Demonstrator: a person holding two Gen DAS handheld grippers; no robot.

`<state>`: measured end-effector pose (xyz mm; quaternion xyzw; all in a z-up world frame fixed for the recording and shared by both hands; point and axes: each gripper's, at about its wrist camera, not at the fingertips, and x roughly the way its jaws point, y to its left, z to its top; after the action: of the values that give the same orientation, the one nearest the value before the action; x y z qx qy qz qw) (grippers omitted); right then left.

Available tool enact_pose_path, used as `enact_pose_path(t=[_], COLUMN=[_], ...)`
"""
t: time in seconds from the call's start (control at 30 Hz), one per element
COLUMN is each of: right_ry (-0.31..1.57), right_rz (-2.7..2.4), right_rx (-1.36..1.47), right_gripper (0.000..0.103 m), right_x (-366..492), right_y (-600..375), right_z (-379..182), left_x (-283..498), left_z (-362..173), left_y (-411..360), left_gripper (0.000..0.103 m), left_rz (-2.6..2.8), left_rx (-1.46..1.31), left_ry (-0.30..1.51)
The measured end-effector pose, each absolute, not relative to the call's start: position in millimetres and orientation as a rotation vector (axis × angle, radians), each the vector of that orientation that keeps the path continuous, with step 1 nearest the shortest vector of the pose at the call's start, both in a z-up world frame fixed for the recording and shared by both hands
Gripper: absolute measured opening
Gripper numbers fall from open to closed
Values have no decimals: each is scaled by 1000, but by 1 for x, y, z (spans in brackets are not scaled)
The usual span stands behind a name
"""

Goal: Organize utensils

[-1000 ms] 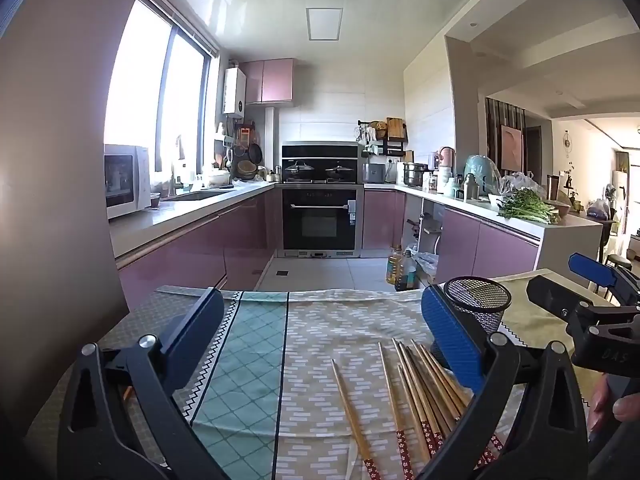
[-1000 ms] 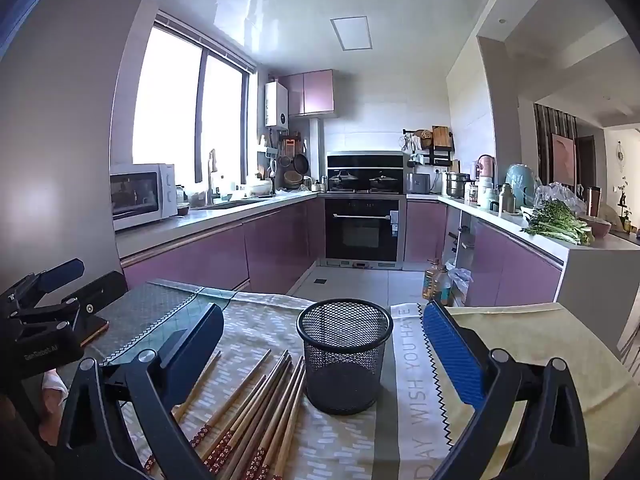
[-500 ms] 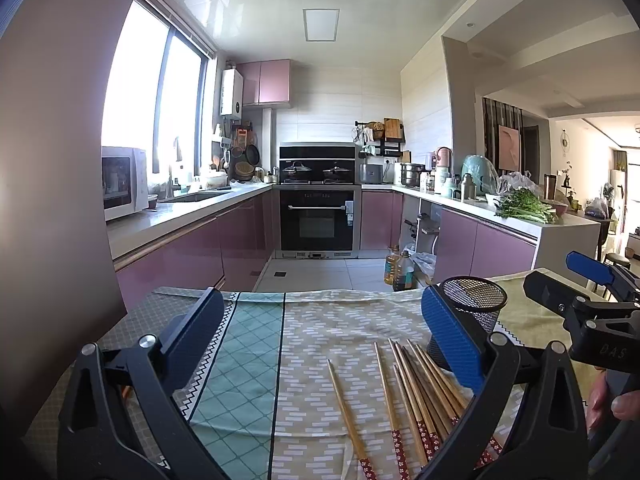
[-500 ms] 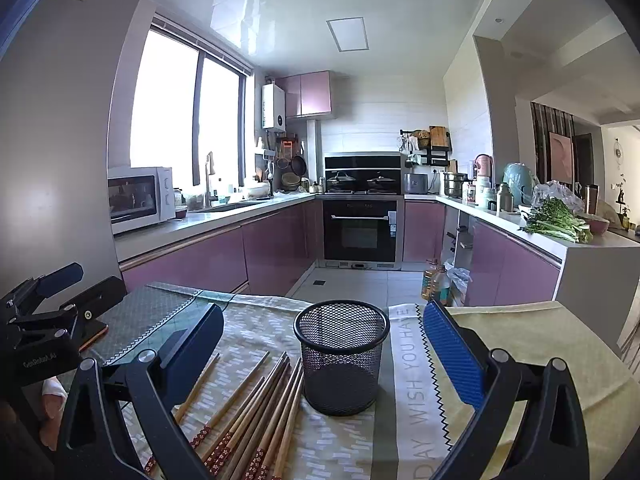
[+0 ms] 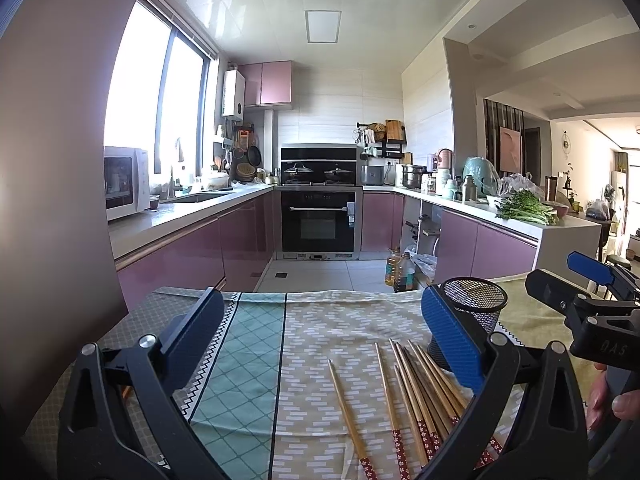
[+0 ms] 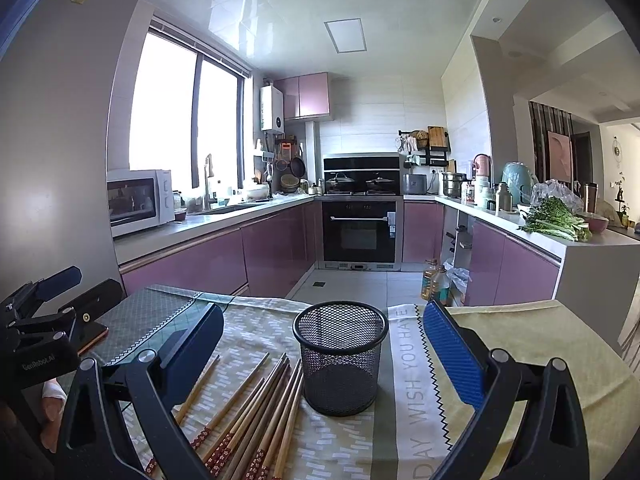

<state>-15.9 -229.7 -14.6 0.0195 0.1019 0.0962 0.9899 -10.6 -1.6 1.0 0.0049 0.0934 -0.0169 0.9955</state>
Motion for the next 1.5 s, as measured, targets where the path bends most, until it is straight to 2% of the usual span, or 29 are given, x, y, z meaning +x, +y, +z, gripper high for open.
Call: enact_pose_path(t=[1.5], right_ry=[217], right_rz=[199], right_rx=[52], right_gripper=[97], right_x=[-13], right_y=[-233], right_z=[-15], left_x=[-9], left_z=[0], left_y=[-4], left_gripper=[97], left_rz=[-35], left_rx=[11], left_ry=[191])
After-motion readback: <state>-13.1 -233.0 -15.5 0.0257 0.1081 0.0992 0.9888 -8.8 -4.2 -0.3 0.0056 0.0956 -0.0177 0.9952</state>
